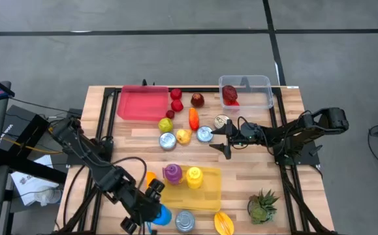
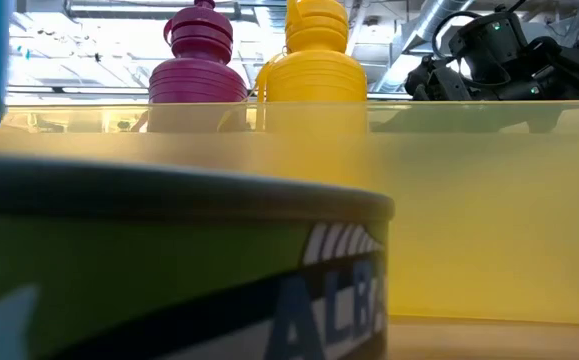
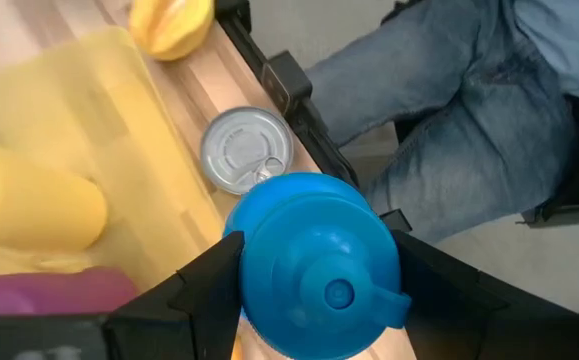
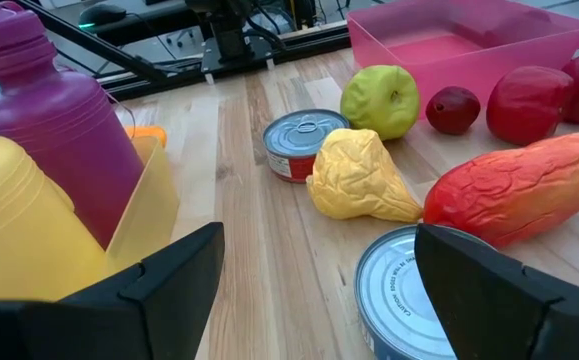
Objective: Pick & Place Food Item
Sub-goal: Put the blue water bottle into the yellow bin
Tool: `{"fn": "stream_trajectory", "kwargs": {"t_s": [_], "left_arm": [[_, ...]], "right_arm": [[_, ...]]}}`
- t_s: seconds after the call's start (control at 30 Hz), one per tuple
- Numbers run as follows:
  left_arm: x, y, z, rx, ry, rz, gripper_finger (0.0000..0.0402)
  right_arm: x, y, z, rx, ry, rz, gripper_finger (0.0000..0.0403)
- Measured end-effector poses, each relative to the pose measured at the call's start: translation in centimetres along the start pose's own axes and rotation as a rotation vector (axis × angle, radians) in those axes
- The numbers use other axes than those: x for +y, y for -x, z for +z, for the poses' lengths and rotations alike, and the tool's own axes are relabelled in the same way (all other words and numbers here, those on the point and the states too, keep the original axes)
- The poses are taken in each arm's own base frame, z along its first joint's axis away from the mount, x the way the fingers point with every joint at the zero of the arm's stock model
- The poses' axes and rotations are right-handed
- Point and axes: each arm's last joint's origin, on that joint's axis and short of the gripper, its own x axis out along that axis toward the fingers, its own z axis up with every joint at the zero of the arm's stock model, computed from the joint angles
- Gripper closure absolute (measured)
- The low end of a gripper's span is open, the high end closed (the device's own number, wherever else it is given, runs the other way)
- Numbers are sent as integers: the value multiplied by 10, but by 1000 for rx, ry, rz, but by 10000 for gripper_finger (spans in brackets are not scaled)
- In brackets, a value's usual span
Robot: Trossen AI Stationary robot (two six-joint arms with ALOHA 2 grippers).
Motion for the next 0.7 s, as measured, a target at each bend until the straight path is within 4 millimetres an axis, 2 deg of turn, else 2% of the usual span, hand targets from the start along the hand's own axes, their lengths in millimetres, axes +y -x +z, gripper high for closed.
{"fn": "stream_trajectory", "kwargs": {"t_s": [0.3,0.4,0.53,0.7], "left_arm": [[13,45,-4,-94,20,85,189],[21,55,-5,-119,30,117,189],[36,54,-7,-83,40,150,189],[52,34,-4,-24,25,149,189]], "right_arm": [[0,0,0,0,0,0,88],[0,0,0,0,0,0,88],[0,0,0,0,0,0,88],[0,0,0,4,0,-1,88]]}}
